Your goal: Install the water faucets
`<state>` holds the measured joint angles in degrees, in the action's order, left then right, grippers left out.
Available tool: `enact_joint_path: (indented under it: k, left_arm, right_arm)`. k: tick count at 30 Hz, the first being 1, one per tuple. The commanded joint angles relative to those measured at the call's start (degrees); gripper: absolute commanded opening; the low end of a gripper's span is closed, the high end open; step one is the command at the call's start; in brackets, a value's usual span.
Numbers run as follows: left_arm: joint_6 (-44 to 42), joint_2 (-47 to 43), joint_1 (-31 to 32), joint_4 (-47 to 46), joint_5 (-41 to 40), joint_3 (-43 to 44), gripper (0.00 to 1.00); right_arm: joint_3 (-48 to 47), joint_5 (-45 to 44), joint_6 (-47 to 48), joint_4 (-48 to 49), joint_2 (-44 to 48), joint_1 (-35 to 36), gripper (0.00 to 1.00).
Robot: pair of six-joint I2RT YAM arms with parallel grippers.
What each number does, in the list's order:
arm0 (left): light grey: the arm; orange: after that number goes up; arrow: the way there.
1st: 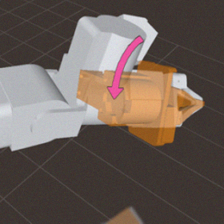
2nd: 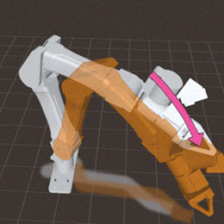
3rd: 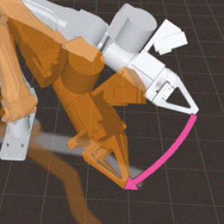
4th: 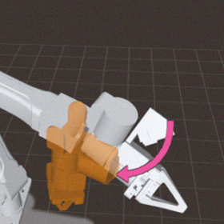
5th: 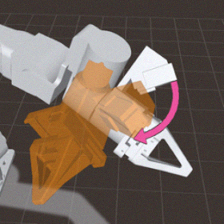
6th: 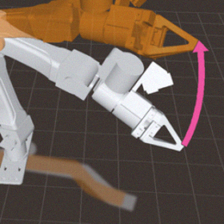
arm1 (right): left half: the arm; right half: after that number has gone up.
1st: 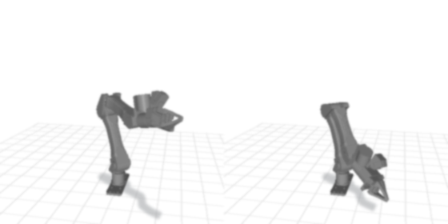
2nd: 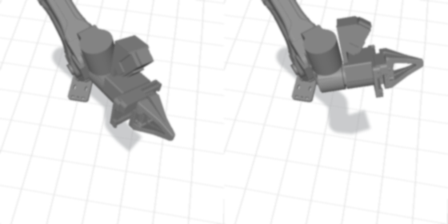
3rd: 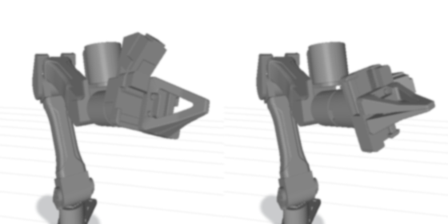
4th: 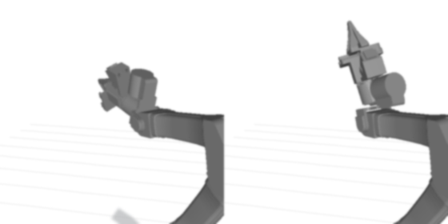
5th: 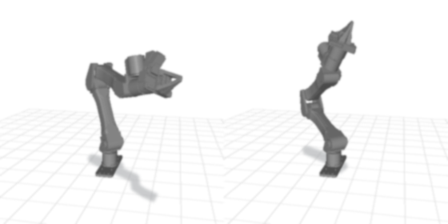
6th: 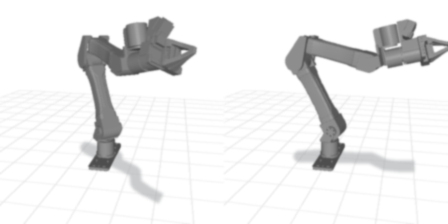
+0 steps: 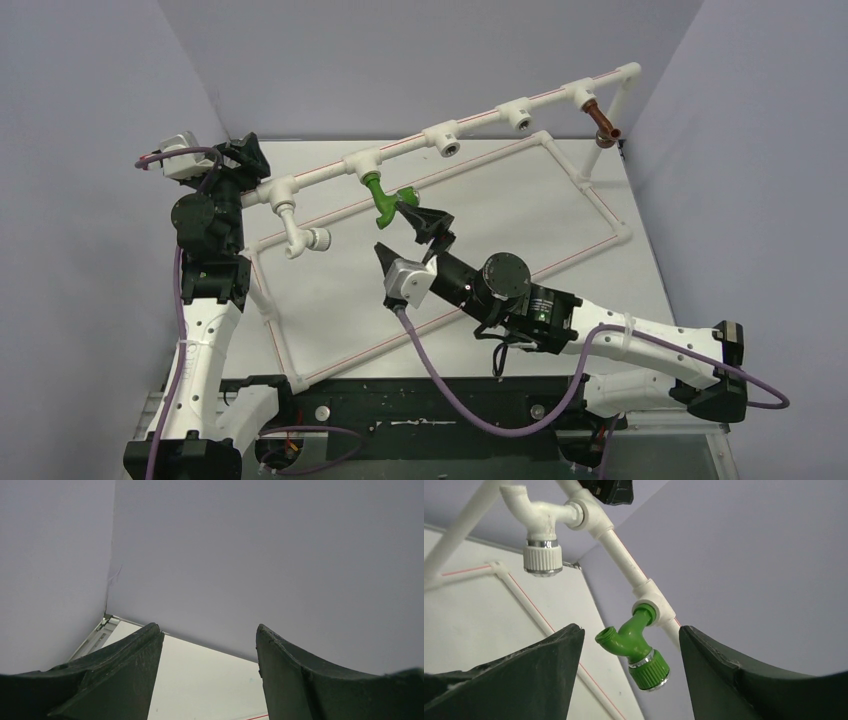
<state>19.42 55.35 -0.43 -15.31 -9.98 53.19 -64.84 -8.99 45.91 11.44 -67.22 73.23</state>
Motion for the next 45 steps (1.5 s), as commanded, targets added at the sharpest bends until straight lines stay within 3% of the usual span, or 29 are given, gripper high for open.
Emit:
enact_joint_path:
  k: [1,11,25,33,38,45]
  left_arm:
    - [-0.3,4.1,-1.5,19.3,-0.1,-5.7,0.66]
    - [-0.3,4.1,-1.7,19.3,0.0,-5.7,0.66]
    - [0.0,4.5,-1.9,19.2,0.7,-5.6,0.66]
    - [0.2,4.6,-2.0,19.1,0.9,-5.7,0.66]
    - [0.2,4.6,-2.0,19.1,0.9,-5.6,0.66]
    - [0.1,4.5,-2.1,19.1,0.9,-5.6,0.66]
  right_arm:
    - [1.2,-1.5,17.2,1.0,-0.9,0.5,0.71]
    - [0.0,-8.1,29.1,2.1,-6.9,0.5,0.71]
    - [-0.7,-19.0,38.3,16.8,-14.4,0.1,0.56]
    - [-1.2,-20.2,37.2,19.6,-16.2,-1.2,0.35]
    - [-1.9,-21.2,34.1,21.3,-16.8,-1.4,0.0]
    - [-1.2,-25.0,20.0,31.8,-17.3,-0.5,0.0]
